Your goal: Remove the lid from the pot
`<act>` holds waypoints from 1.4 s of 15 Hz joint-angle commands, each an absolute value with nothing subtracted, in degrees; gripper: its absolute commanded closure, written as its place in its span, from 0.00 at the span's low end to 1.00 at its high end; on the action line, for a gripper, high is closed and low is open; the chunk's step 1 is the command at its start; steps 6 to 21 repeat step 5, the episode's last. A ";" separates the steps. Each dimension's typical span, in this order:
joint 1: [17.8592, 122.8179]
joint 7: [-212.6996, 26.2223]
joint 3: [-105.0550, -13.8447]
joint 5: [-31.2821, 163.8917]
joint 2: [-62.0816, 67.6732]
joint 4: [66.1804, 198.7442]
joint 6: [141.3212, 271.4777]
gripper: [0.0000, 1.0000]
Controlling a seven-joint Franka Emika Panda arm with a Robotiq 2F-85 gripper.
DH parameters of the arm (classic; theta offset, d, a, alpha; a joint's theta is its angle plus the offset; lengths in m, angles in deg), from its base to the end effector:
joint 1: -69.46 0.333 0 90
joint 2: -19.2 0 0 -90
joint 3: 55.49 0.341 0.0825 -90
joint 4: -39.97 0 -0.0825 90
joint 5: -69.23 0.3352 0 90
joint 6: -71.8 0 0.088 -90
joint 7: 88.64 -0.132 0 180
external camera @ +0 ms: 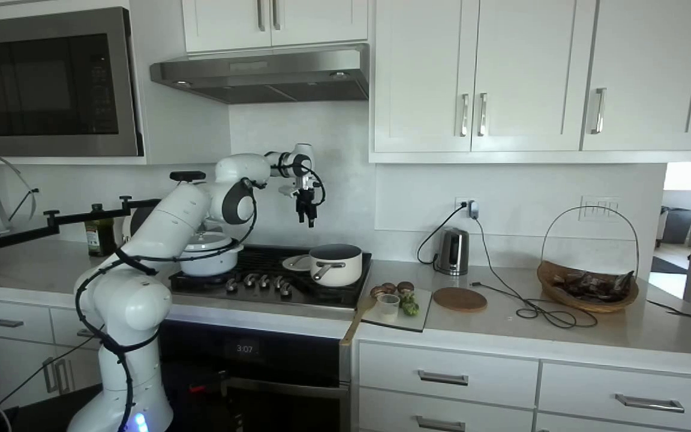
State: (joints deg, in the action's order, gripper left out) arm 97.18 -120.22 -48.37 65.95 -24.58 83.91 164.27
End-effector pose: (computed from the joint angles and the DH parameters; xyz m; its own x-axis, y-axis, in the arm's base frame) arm 0.6206 0.3757 0.4954 0.9981 0.0167 0.0587 0.0208 -0.9973 -0.0697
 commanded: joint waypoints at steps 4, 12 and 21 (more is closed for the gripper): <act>97.62 -120.40 -48.37 66.00 -22.60 83.91 164.27 0.00; 97.65 -120.41 -48.36 66.03 -22.24 83.91 164.27 0.00; 97.65 -120.41 -48.36 66.03 -22.24 83.91 164.27 0.00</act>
